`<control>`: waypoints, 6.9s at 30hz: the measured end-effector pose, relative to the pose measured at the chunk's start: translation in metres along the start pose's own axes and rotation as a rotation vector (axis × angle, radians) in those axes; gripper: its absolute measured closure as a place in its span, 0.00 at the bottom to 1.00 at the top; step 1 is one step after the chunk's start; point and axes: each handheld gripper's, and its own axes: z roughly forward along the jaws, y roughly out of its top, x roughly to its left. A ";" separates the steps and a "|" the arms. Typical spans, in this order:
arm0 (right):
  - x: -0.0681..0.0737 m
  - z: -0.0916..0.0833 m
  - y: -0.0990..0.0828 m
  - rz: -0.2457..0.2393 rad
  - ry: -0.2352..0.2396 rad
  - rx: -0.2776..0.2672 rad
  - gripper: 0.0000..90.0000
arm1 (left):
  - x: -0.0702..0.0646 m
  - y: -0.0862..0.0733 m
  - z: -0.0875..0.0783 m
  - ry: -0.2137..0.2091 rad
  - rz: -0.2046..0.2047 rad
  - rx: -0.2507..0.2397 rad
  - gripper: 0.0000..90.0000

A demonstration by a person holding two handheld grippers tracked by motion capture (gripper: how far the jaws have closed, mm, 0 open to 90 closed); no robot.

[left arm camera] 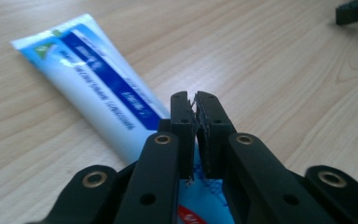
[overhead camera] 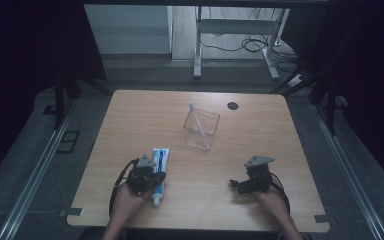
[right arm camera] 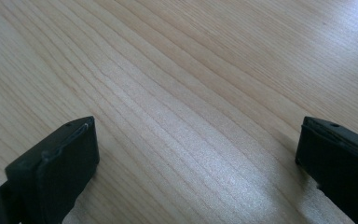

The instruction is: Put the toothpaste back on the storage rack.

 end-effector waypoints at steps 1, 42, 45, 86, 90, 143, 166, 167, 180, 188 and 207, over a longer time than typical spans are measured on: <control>0.000 0.000 0.000 0.000 0.000 0.000 0.00 | -0.001 0.000 0.000 -0.005 -0.001 0.007 0.95; 0.000 0.000 0.000 0.000 0.000 0.000 0.00 | 0.009 0.001 -0.014 0.049 0.024 0.102 0.87; 0.000 0.000 0.000 0.000 0.000 0.000 0.00 | 0.011 0.004 -0.016 0.062 0.022 0.101 0.82; 0.000 0.000 0.000 0.002 -0.001 0.000 0.00 | 0.033 0.041 0.032 0.131 -0.059 0.373 0.53; 0.000 0.000 0.000 0.002 -0.001 0.000 0.00 | 0.030 0.044 0.031 0.131 -0.056 0.384 0.63; 0.000 0.000 0.000 0.001 0.000 0.001 0.00 | 0.028 0.078 -0.020 0.049 0.014 0.078 0.82; 0.000 0.000 0.000 0.000 0.000 0.002 0.00 | 0.025 0.118 -0.040 0.036 0.042 -0.035 0.82; 0.000 0.000 0.000 0.000 0.000 0.002 0.00 | 0.025 0.120 -0.040 0.037 0.043 -0.040 0.82; 0.000 0.000 0.000 0.000 -0.001 0.001 0.00 | 0.023 0.147 -0.035 0.039 0.070 -0.095 0.82; 0.000 0.000 0.000 -0.002 -0.001 0.003 0.00 | 0.022 0.164 -0.026 0.039 0.080 -0.117 0.82; 0.000 0.000 0.000 -0.002 -0.001 0.003 0.00 | 0.023 0.196 -0.004 0.011 0.093 -0.170 0.82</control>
